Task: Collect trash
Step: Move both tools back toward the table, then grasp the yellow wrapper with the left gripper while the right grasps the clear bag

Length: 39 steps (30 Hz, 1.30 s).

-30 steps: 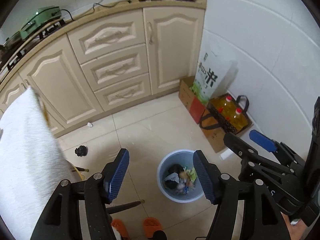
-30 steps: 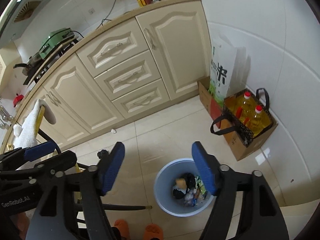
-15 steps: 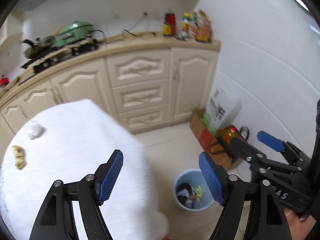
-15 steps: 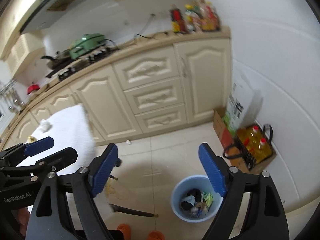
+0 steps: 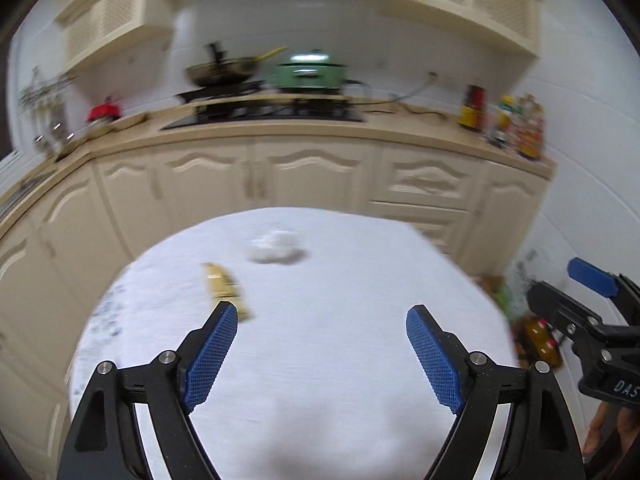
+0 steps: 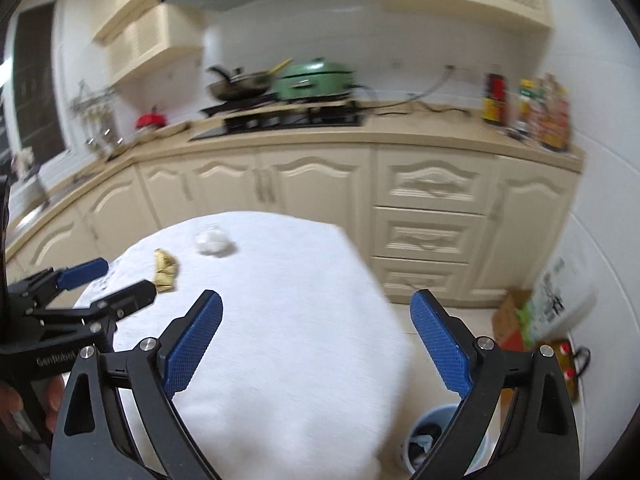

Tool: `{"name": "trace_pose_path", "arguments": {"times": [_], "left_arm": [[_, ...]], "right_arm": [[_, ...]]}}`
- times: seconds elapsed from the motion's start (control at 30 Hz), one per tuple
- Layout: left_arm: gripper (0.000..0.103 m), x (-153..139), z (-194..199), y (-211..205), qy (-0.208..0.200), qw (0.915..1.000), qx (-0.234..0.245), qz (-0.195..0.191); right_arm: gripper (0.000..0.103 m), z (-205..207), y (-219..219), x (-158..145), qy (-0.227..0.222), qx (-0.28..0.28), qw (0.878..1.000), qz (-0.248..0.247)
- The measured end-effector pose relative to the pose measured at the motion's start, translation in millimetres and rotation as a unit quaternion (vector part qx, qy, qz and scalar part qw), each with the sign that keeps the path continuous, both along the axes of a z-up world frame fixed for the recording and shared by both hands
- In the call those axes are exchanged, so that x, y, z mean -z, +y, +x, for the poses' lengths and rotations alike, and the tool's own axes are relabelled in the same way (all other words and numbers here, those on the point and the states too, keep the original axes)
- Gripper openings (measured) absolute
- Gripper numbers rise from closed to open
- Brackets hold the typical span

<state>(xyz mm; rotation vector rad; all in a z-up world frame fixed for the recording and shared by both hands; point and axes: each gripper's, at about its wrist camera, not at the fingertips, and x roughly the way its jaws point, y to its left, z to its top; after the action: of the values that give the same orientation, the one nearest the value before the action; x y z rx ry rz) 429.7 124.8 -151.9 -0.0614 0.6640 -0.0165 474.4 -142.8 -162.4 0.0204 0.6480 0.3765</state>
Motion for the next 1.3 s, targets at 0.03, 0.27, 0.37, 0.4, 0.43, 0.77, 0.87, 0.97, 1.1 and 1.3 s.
{"name": "trace_pose_path", "arguments": {"times": [0.03, 0.27, 0.37, 0.4, 0.43, 0.77, 0.87, 0.97, 1.1, 1.3], "left_arm": [[0.083, 2.9, 4.1, 18.6, 0.005, 0.9999, -0.016, -0.004], [0.083, 32.6, 53.2, 73.7, 0.053, 0.9961, -0.071, -0.004], [0.082, 50.5, 86.7, 72.5, 0.078, 0.9945, -0.07, -0.001], [0.082, 55.4, 95.6, 72.1, 0.086, 0.994, -0.067, -0.001], [0.081, 61.8, 104.3, 73.0, 0.095, 0.9933, -0.065, -0.001], [0.025, 89.5, 180.0, 93.0, 0.132, 0.9902, -0.045, 0.001], [0.024, 83.9, 176.8, 105.8, 0.122, 0.9907, -0.057, -0.02], [0.023, 78.2, 164.3, 112.0, 0.106, 0.992, -0.066, -0.018], [0.021, 82.0, 157.1, 111.7, 0.101, 0.9926, -0.066, -0.011], [0.02, 78.2, 137.8, 93.0, 0.091, 0.9941, -0.058, -0.003]], "right_arm": [[0.097, 7.9, 16.3, 3.3, 0.005, -0.015, 1.0, -0.002], [0.097, 59.1, 83.5, 24.1, 0.027, -0.06, 0.997, -0.034], [0.097, 84.8, 111.6, 37.3, 0.036, -0.078, 0.995, -0.057], [0.097, 92.2, 119.3, 41.4, 0.039, -0.081, 0.994, -0.064], [0.097, 103.6, 130.1, 47.8, 0.042, -0.087, 0.993, -0.071], [0.097, 173.4, 192.1, 87.5, 0.067, -0.125, 0.986, -0.088], [0.097, 186.3, 208.7, 94.6, 0.069, -0.144, 0.984, -0.082], [0.097, 198.3, 227.9, 101.6, 0.072, -0.168, 0.979, -0.092], [0.06, 203.5, 240.2, 117.6, 0.104, -0.193, 0.972, -0.085], [0.055, 174.5, 207.3, 105.2, 0.099, -0.178, 0.977, -0.068]]}}
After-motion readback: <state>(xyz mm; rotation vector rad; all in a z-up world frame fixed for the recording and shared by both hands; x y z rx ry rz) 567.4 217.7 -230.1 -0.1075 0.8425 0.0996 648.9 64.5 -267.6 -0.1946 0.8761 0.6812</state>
